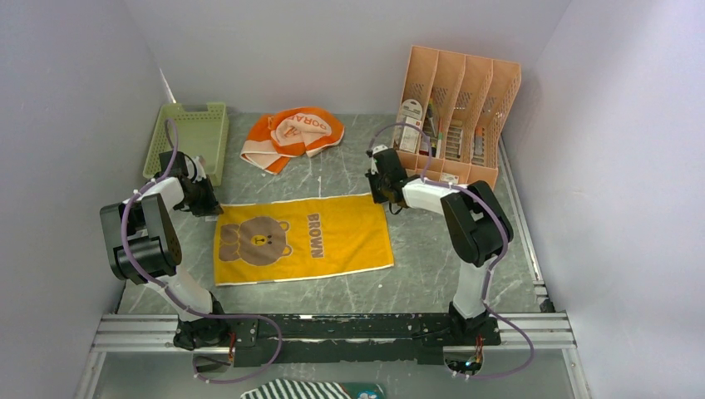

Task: Roll the towels
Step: Fold the towel at the center of the board.

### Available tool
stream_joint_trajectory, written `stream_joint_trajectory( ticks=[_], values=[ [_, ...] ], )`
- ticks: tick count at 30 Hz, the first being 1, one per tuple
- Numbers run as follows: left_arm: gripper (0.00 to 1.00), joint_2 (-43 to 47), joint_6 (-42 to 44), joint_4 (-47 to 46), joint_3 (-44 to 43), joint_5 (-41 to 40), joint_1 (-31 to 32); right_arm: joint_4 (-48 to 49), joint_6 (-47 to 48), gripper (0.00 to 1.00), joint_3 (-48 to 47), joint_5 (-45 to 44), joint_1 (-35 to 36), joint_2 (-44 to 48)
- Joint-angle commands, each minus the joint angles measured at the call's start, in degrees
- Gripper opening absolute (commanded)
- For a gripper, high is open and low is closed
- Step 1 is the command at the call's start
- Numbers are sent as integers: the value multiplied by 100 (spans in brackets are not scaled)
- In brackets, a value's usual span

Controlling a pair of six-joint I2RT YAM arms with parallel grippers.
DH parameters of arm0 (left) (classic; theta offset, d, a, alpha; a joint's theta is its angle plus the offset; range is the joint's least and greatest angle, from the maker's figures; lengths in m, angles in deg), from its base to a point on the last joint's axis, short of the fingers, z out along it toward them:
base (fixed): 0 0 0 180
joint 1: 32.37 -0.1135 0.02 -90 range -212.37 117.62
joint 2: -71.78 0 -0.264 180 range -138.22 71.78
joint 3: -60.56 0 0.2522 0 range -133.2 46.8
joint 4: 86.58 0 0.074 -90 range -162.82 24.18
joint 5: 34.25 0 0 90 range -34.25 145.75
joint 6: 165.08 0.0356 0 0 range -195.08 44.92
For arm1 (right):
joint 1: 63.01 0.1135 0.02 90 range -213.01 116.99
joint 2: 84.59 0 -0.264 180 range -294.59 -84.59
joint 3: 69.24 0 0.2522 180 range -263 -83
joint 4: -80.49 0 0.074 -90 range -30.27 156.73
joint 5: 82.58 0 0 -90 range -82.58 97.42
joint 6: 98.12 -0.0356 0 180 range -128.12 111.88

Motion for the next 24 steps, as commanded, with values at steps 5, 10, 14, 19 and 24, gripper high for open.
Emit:
stream_joint_trajectory(
  ticks=[5,10,14,19,24],
  values=[
    [10,188,-82,-511,-556,349,-54,-166,-154,0,-810,-36,-496,-48],
    [13,-175,-54,-697,-1228,632,-50,-289,1,0,-1866,-86,-700,-515],
    [16,-437,-129,-1238,-1407,1243,-51,-371,140,0,-2439,-54,-832,-903],
    [14,-143,-189,-2410,-765,1687,-41,-293,296,0,-2248,-133,-838,-745],
    [11,650,-168,-2856,348,1500,-47,-48,40,0,-1254,-95,-830,6]
  ],
)
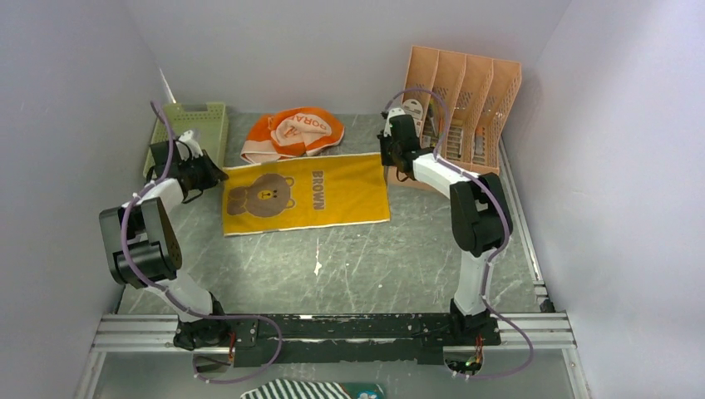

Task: Roll the towels
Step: Fold the towel at the center of the board.

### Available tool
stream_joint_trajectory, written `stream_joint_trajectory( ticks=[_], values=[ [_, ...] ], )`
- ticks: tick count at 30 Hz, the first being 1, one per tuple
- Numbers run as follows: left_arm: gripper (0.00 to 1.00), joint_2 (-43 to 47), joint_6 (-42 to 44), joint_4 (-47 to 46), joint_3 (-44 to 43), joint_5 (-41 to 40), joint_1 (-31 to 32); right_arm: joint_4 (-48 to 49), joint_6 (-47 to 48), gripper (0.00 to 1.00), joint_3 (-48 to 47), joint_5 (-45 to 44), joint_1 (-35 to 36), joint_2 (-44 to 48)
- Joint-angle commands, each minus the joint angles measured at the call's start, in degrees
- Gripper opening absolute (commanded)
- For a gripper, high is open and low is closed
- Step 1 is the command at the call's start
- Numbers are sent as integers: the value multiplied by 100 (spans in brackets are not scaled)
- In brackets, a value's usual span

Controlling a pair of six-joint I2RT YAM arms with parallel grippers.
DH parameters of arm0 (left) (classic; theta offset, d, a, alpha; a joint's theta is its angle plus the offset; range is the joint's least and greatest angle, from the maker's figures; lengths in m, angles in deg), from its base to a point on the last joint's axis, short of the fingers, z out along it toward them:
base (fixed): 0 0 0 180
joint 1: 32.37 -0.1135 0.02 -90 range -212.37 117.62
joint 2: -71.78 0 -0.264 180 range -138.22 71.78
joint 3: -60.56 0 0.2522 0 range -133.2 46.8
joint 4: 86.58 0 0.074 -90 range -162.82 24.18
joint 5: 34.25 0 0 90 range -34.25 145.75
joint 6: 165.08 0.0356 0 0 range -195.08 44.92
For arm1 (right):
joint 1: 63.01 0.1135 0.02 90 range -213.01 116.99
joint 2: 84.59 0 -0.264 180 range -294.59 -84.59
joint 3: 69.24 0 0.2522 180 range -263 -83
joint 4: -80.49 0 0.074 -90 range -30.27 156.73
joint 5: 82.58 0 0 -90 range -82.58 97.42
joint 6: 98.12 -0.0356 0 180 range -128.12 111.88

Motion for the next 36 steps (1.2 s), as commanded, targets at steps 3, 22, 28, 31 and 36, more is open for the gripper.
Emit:
stream_joint_trajectory(
  ticks=[3,22,28,31,36],
  values=[
    [9,1042,-29,-577,1107,-159,-43,204,-240,0,1283,-75,8,1023],
    [9,1599,-77,237,1903,-846,-39,-32,-594,0,2709,-183,141,1741],
    [19,1702,-206,490,1964,-1010,-41,-177,-634,0,2978,-12,150,2094],
    [30,1734,-369,811,1886,-1138,-52,-111,-716,14,3207,121,150,2373],
    [54,2541,-803,865,2055,-1314,-53,249,-849,39,3667,129,149,3134]
  ],
)
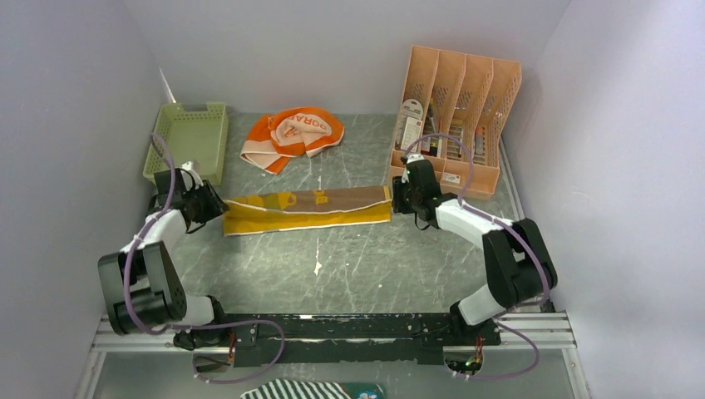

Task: Roll the towels
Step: Fold the towel at the center of the board.

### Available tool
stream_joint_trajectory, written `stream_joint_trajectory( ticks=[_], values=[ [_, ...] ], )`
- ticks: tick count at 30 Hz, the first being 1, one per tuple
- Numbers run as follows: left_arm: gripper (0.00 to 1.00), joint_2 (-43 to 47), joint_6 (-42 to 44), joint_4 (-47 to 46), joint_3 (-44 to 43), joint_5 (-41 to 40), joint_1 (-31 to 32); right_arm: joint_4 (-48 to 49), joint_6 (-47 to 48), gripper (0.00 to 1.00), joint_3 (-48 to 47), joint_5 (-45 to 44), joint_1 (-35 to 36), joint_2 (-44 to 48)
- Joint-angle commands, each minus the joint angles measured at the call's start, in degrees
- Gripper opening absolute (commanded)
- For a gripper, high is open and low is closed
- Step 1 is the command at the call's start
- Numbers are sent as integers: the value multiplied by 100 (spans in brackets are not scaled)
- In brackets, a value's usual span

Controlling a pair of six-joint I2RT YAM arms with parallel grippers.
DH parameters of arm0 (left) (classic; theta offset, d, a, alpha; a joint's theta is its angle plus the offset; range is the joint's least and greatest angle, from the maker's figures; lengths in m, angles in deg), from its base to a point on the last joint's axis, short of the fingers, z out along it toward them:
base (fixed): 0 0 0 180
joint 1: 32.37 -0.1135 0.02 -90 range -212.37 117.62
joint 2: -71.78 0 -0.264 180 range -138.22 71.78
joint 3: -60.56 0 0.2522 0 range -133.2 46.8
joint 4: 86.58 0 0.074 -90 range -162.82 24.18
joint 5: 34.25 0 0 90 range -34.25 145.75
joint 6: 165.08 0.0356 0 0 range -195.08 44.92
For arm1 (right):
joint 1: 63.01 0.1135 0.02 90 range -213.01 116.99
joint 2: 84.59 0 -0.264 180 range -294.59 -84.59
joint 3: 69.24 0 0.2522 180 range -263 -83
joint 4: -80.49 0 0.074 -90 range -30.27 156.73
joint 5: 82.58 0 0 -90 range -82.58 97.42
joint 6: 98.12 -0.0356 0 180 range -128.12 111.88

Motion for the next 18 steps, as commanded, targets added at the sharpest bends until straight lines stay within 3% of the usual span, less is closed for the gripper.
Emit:
stream_joint_trajectory(
  ticks=[1,6,9,11,15,18],
  values=[
    [65,878,-405,122,110,-323,-48,311,-152,45,277,3,-14,672],
    [85,1817,-779,332,78,-1145,-55,635,-210,55,413,-89,-4,1147],
    [98,1745,-844,244,182,-1326,-82,798,-191,56,310,-100,35,1087],
    [96,1176,-908,473,7,-1094,-116,712,-186,56,66,-97,147,866],
    [81,-510,-534,993,-587,-56,-184,714,-204,57,-89,-82,363,624],
    [75,-1352,-269,1132,-883,114,-251,770,-223,57,-19,70,415,645]
  ],
)
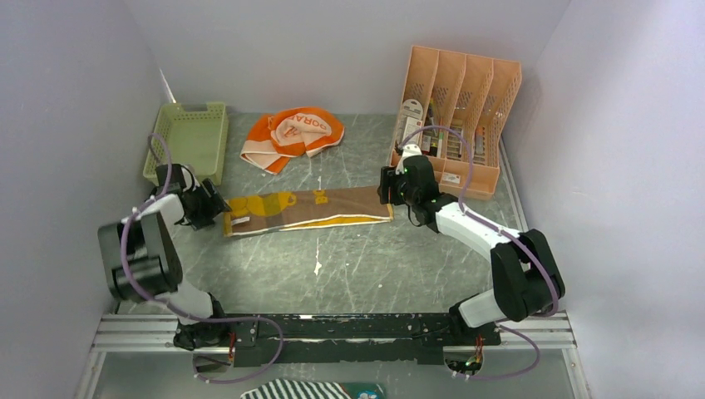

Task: Roll the towels
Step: Fold the towel at the center of the board.

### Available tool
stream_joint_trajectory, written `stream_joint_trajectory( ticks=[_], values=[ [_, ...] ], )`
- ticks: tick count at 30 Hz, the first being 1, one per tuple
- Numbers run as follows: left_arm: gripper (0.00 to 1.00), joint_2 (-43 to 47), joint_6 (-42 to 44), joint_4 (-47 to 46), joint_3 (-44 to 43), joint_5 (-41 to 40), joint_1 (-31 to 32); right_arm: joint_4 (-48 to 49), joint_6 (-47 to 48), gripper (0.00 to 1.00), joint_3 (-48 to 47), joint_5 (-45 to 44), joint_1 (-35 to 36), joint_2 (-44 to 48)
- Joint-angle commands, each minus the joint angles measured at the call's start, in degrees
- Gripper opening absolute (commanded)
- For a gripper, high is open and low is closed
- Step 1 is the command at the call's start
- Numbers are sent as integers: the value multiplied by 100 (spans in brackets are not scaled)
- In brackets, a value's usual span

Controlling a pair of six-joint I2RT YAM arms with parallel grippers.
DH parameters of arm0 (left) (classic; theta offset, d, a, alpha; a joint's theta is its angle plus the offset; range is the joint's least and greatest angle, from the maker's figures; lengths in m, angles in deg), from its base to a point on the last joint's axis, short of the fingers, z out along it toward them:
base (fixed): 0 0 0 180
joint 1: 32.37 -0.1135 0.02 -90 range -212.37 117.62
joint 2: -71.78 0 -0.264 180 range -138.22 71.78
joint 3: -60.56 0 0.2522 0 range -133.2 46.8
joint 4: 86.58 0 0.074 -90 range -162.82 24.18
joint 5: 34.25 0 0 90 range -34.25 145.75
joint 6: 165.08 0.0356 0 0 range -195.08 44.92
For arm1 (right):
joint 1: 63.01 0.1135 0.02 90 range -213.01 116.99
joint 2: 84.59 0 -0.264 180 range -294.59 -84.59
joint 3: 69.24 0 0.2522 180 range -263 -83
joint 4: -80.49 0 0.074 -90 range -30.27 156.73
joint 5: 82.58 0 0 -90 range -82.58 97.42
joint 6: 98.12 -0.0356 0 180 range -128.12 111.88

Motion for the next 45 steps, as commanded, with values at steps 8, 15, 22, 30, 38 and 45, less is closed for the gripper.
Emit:
stream_joint_trajectory(
  ticks=[8,15,22,30,38,45],
  values=[
    [66,-787,393,414,-500,968,-227,91,75,57,115,149,100,79],
    [56,-460,518,539,-430,1036,-230,71,133,57,23,267,100,-146],
    [57,-158,630,679,-390,971,-231,67,101,57,0,385,100,-296],
    [55,-348,609,562,-119,1169,-231,32,125,57,-52,367,101,-354],
    [49,-547,608,474,-141,1314,-226,88,69,57,57,347,99,-353],
    [41,-639,559,343,-67,1443,-225,92,79,57,47,334,95,-393]
  ],
)
